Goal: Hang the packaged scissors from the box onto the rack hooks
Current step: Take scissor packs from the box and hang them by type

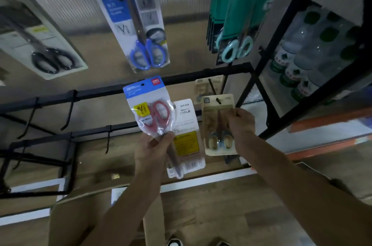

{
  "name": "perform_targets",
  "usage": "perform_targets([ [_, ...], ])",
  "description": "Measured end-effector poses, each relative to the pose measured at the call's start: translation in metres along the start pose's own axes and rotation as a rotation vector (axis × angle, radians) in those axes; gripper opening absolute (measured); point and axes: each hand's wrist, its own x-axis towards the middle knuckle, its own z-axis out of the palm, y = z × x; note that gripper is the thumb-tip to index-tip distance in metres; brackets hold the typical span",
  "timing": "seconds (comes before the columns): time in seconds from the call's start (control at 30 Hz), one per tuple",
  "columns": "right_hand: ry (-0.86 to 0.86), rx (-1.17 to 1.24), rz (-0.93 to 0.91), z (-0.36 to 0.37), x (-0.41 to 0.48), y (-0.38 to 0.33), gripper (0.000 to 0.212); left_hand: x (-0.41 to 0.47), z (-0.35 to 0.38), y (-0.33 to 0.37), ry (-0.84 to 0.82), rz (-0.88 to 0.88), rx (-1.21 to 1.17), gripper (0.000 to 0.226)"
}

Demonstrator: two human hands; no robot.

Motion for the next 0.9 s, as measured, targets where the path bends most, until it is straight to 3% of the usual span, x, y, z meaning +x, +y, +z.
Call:
perform_targets([
  [0.1,-0.005,-0.074,-0.006,0.008,0.016,-0.010,0.012,0.006,0.000,0.001,0.013,-0.006,-0.012,0.013],
  [0.23,-0.072,-0.229,-0.031,0.024,0.044,-0.028,0.036,0.005,0.001,0.000,0.034,0.008,0.018,0.019],
  [0.43,-0.096,-0.287,0.047,0.030,0.068,-0.045,0.047,-0.003,0.003,-0.004,0.046,-0.004,0.015,0.029],
  [0.5,-0.048,-0.348,-0.072,0.026,0.051,-0.036,0.049,-0.010,0.003,-0.002,0.042,0.000,0.014,0.029],
  [0.6,-0.021,-0.480,-0.460,0.013,-0.002,-0.011,0.060,-0.021,0.002,-0.001,0.063,-0.007,-0.007,0.025],
  [0.67,-0.154,-0.367,-0.492,0.003,-0.046,0.000,0.063,-0.029,0.004,0.001,0.066,-0.009,-0.011,0.020],
  [0.77,-0.450,-0.326,-0.354,-0.004,-0.090,0.002,0.077,-0.047,0.007,0.009,0.037,-0.002,-0.039,0.020],
  [0.83,-0.495,-0.380,-0.363,-0.011,-0.104,-0.004,0.067,-0.063,0.004,0.014,0.008,0.029,0.003,0.022],
  [0.9,-0.492,-0.371,-0.363,-0.020,-0.114,-0.007,0.042,-0.077,-0.005,0.019,-0.015,0.092,0.068,0.020],
])
